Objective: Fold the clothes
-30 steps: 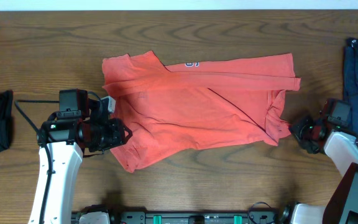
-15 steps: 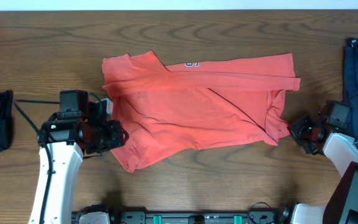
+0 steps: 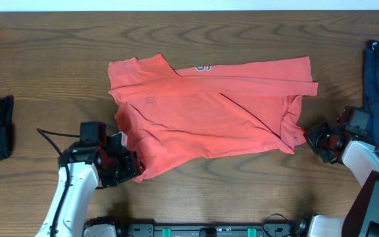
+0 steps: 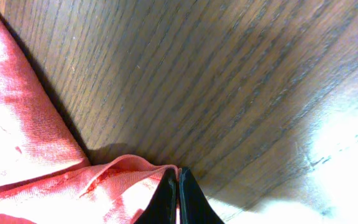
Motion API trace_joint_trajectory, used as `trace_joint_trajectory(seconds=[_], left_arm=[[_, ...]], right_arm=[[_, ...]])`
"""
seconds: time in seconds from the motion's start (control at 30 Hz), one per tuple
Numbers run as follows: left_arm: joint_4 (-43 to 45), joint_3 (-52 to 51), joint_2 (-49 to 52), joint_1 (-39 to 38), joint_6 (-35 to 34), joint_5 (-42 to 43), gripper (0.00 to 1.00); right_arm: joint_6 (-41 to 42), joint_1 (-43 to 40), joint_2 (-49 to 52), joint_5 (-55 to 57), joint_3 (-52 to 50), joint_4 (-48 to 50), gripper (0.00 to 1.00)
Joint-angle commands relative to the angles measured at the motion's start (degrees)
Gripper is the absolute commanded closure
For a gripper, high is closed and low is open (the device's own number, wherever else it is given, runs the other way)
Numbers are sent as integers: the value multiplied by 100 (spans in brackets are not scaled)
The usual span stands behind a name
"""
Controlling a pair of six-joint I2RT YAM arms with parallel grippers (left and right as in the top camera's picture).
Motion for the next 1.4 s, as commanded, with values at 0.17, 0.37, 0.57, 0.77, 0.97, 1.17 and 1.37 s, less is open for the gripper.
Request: trace_joint_trajectory(seconds=[0.17,0.37,0.57,0.77,0.97,1.17,1.37], left_arm=[[501,-291,0,-9,-59,160,41],[1040,-420,0,-9,-586,232,94],[1617,-417,-2,-9,-748,997,94],[1786,-367,-4,-9,-855,1134,94],[1993,-326,-13,-7,-962,1432,94],[2090,74,-13,-9,-1191,1451,94],[2323,774,-13,-7,-1558,1849,94]], right_arm=[[-46,13,203,24,-195,-52,99],[-103,9,201,66,-195,7,99],[-232,9,199,63,-96,4,99],[-575,4,199,-26,348,-138,99],[-822,2,199,-24,1095,-501,99],[-1130,-31,199,20,1967,-1211,99],[-1215,-90,199,92,2380,-1648,99]])
